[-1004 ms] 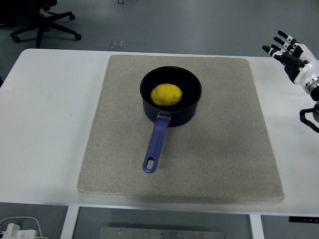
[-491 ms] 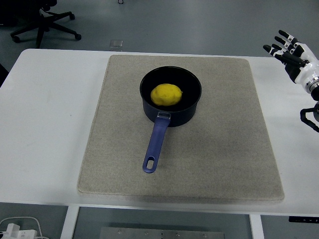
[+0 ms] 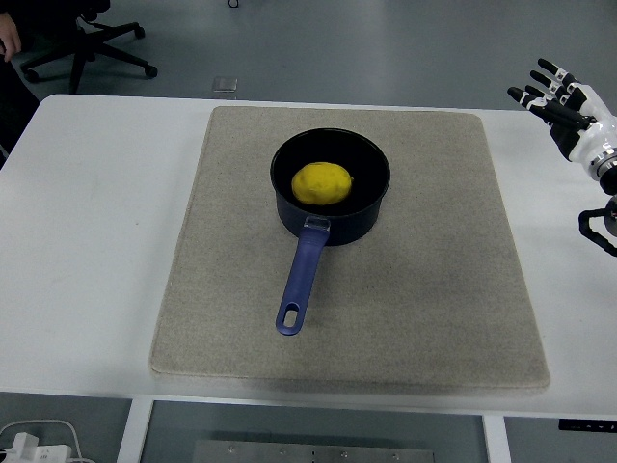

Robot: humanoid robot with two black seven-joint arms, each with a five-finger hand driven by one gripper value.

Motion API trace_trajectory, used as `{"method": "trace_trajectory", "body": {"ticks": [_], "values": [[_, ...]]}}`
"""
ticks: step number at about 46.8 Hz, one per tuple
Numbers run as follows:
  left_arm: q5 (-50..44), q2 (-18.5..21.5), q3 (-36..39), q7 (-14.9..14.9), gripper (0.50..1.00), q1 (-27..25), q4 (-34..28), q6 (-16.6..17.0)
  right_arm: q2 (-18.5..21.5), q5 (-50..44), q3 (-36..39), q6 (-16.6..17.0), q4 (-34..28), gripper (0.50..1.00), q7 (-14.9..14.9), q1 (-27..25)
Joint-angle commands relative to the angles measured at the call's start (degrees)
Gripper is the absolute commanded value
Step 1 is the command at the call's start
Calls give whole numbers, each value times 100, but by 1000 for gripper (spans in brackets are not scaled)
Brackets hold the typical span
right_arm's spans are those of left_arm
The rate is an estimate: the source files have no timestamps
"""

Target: Put the potato in the blue pot

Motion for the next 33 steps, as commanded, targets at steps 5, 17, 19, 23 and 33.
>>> {"method": "trace_trajectory", "body": {"ticks": [5,17,19,23,33], "values": [[0,0,0,-7,994,1,0,0,-11,0,0,-10,1,932,0,-16],[0,0,0,1,994,1,0,0,-11,0,0,-10,1,932,0,-7],[0,0,0,-7,994,1,0,0,-19,0,0,-10,1,932,0,2],[0,0,0,1,994,1,0,0,-28,0,0,-10,1,932,0,2],[0,0,0,1,994,1,0,0,-37,0,0,-10,1,932,0,2]]}}
